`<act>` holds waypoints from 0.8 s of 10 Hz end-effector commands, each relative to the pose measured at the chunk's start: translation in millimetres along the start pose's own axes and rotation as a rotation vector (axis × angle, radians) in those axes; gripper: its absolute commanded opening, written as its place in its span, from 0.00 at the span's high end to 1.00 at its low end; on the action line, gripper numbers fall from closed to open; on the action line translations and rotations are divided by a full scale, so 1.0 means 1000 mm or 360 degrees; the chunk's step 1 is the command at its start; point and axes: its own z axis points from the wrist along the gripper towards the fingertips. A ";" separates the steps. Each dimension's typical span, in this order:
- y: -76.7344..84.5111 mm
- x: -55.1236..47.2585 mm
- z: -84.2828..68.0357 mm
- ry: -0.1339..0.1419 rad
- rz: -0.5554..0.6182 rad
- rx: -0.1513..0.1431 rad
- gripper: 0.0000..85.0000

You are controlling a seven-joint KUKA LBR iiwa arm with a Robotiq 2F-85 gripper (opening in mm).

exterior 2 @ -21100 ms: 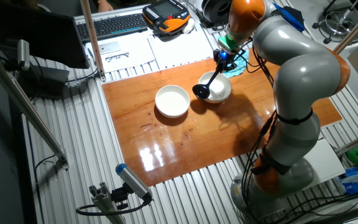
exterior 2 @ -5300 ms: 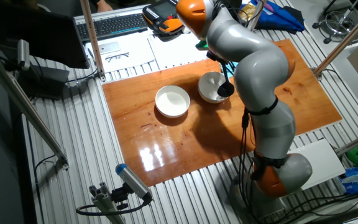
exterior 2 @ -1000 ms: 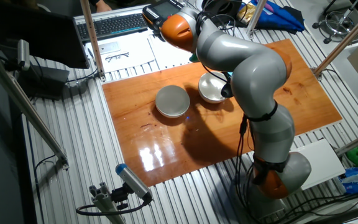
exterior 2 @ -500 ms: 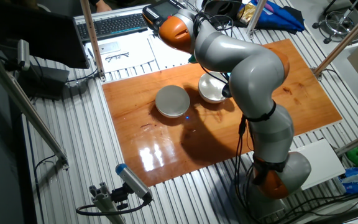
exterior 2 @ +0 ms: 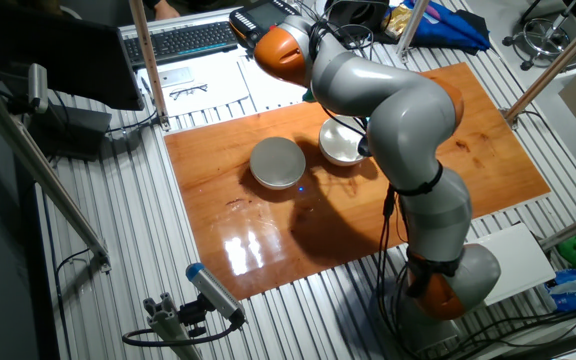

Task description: Scoop water with a large spoon from one bowl to another

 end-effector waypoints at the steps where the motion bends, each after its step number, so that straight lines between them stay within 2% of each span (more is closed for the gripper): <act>1: 0.000 0.000 0.000 0.0002 0.0000 0.0001 1.00; 8: 0.000 0.000 0.000 0.0013 -0.0001 0.0021 1.00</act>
